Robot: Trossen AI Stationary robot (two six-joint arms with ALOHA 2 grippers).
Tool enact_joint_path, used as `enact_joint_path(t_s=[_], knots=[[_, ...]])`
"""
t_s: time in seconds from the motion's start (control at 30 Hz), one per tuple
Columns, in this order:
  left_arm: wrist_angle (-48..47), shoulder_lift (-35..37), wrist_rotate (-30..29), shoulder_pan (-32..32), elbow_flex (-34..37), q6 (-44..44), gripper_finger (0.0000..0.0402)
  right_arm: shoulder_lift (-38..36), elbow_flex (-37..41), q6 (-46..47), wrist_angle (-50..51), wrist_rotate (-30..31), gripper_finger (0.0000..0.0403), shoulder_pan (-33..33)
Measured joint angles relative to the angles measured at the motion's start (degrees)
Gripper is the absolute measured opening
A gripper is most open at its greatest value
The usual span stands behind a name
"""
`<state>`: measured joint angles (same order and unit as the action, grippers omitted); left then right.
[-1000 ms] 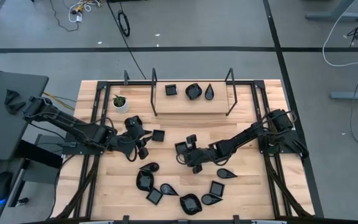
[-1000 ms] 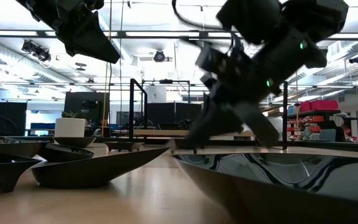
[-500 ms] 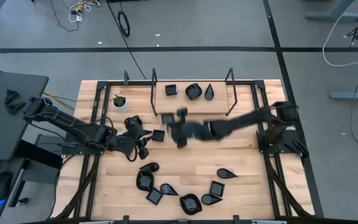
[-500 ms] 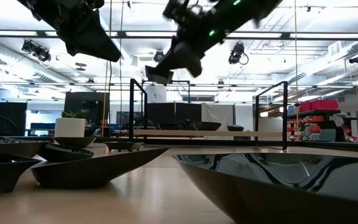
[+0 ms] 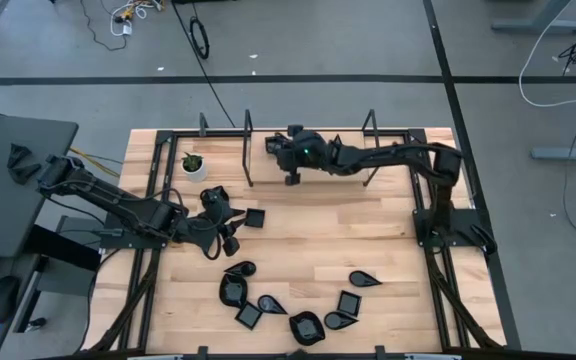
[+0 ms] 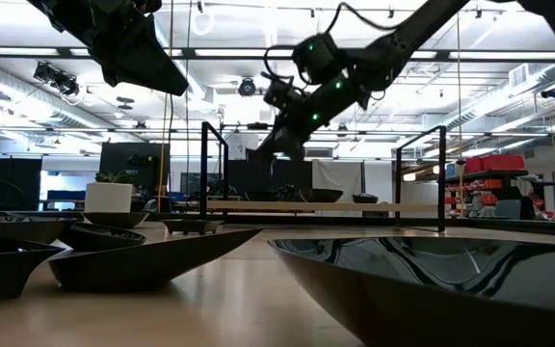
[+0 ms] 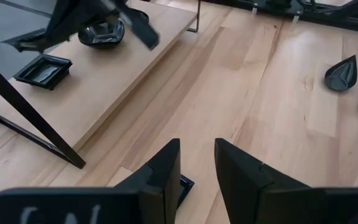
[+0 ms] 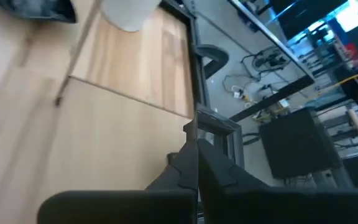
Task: Pick & Place Mini shaped plates
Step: Stack the black square bowl on top of the other black square bowl on the shelf
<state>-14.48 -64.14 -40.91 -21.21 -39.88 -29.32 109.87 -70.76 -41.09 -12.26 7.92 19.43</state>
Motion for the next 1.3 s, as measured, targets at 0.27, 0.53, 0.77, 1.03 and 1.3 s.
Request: enact_joint_path(t_s=[0.27, 0.53, 0.77, 1.03, 1.3], knots=[[0.11, 0.00, -0.02, 0.12, 0.00, 0.02, 0.0106, 4.29, 0.00, -1.57, -3.84, -2.08, 0.0000, 2.79], [0.37, 0.02, -0.02, 0.13, 0.00, -0.01, 0.0106, 6.99, 0.00, -1.46, -5.31, -3.42, 0.0007, 3.12], [0.35, 0.02, -0.02, 0.13, 0.00, 0.01, 0.0106, 7.03, 0.00, -1.46, -5.20, -2.84, 0.0023, 3.27], [0.33, 0.02, -0.02, 0.13, 0.00, 0.02, 0.0106, 7.03, 0.00, 0.03, -5.28, -2.83, 0.0044, 3.71], [0.31, 0.02, -0.02, 0.13, 0.00, 0.02, 0.0106, 7.03, 0.00, 1.92, -5.86, -0.53, 0.0084, 4.13]])
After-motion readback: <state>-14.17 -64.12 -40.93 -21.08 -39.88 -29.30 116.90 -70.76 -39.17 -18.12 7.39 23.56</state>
